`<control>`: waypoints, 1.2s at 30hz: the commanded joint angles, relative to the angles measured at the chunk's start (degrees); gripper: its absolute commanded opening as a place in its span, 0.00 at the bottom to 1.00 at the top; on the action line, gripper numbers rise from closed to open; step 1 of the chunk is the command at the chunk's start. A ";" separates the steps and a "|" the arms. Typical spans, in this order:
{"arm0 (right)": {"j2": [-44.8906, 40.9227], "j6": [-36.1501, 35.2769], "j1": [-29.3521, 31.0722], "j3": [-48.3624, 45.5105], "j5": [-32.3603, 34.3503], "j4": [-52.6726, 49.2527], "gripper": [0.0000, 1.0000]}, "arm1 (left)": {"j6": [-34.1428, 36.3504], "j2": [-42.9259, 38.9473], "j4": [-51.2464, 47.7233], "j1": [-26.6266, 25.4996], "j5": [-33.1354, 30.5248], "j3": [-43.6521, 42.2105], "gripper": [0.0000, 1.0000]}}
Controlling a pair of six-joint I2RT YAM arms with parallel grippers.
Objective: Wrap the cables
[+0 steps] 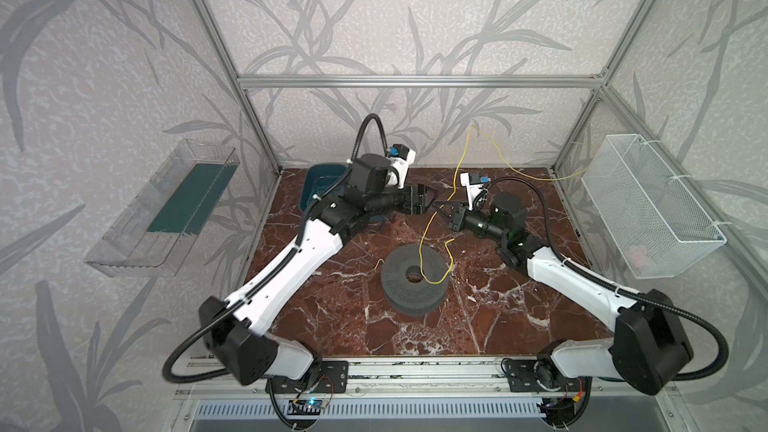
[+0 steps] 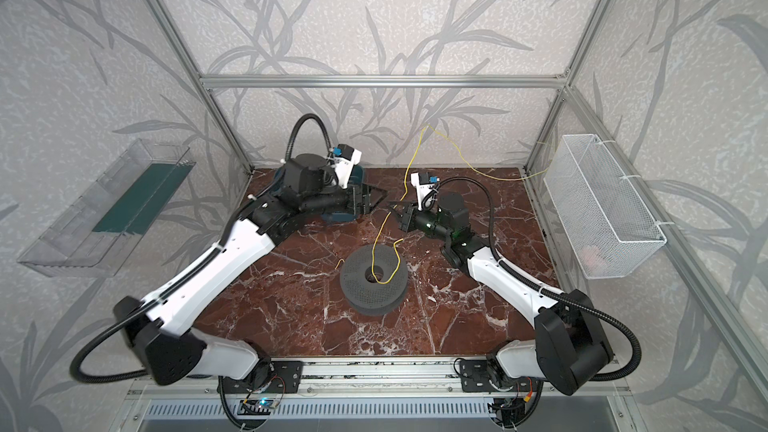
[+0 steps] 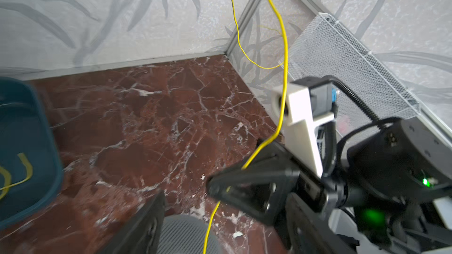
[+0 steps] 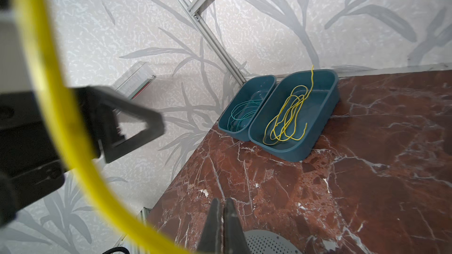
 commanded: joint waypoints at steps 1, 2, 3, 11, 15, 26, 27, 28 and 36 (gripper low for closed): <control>-1.83 4.13 -1.52 -0.12 8.21 -4.88 0.00 | 3.31 -12.06 6.89 -0.36 -8.64 -10.78 0.75; -2.01 4.58 -1.66 0.33 9.84 -6.40 0.00 | 3.22 -14.04 6.47 -0.79 -8.73 -12.63 0.74; -2.11 4.53 -1.55 0.90 10.90 -7.52 0.00 | 3.11 -15.35 5.13 -1.71 -8.96 -13.78 0.73; -2.42 5.08 -1.45 2.36 14.84 -11.12 0.00 | 3.75 -8.77 -1.50 -17.01 -13.31 -8.93 0.73; -3.36 4.84 -1.46 1.96 15.44 -11.78 0.00 | 3.03 -1.44 -2.88 -20.72 -15.72 -4.56 0.75; -5.08 4.69 -1.43 0.88 16.07 -12.05 0.00 | 2.23 5.56 -5.20 -23.06 -17.09 -1.18 0.55; -5.16 4.81 -1.45 0.74 16.12 -11.89 0.00 | 2.14 5.05 -4.86 -23.08 -17.31 -1.64 0.47; -5.18 4.96 -1.46 0.53 16.29 -11.70 0.00 | 2.14 4.48 -4.38 -23.07 -17.38 -2.13 0.41; -5.27 6.68 -2.08 -0.88 17.07 -10.17 0.00 | 3.05 -1.32 -1.96 -23.00 -20.56 -5.37 0.01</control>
